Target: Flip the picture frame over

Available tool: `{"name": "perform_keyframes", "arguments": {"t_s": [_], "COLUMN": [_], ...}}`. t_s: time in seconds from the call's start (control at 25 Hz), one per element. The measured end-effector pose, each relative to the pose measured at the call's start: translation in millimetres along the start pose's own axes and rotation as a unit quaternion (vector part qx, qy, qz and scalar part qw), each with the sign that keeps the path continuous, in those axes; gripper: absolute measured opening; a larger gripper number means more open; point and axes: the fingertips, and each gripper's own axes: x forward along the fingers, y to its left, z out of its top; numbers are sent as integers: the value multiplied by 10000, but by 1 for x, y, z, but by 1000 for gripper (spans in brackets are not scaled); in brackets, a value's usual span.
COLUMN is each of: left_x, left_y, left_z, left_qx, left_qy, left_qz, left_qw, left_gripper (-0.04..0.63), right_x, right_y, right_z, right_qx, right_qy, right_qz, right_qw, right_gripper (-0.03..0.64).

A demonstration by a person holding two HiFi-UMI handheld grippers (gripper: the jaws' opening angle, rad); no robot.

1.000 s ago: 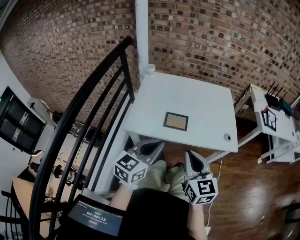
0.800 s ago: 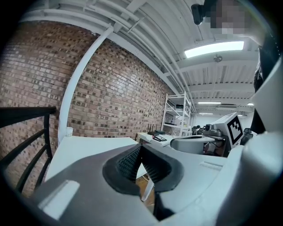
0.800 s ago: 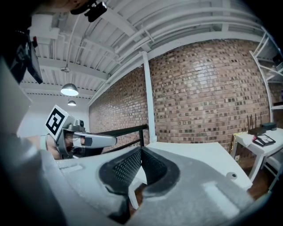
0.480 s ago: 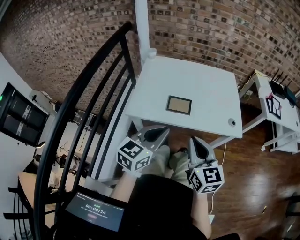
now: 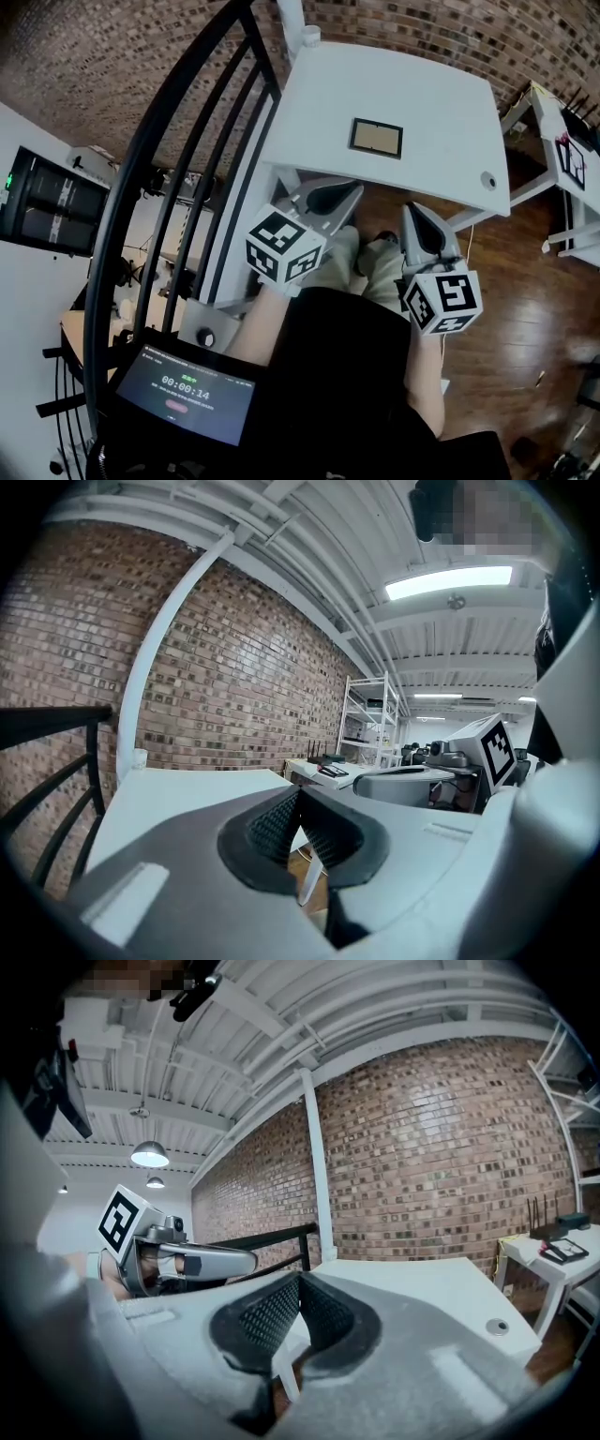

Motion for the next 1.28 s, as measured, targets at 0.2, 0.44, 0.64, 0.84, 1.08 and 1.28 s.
{"name": "perform_keyframes", "arguments": {"t_s": [0.2, 0.44, 0.64, 0.84, 1.08, 1.28], "left_x": [-4, -7, -3, -4, -2, -3], "left_y": [1, 2, -1, -2, -5, -5], "left_z": [-8, -12, -12, -14, -13, -15], "left_qx": [-20, -38, -35, -32, -32, -46], "left_qy": [51, 81, 83, 77, 81, 98], "left_qz": [-53, -53, -96, -121, -140, -151], "left_qw": [10000, 9999, 9999, 9999, 9999, 9998], "left_gripper": [15, 15, 15, 15, 15, 15], "right_x": [2, 6, 5, 5, 4, 4], "right_y": [8, 15, 11, 14, 12, 13], "right_z": [-4, -10, -12, -15, -13, -16], "right_qx": [66, 62, 79, 79, 94, 108], "right_qy": [6, 65, 90, 106, 106, 128], "right_qz": [17, 106, 106, 118, 123, 133], "right_qw": [10000, 9999, 9999, 9998, 9998, 9998], "right_gripper": [-8, -8, -8, -8, -8, -8]}}
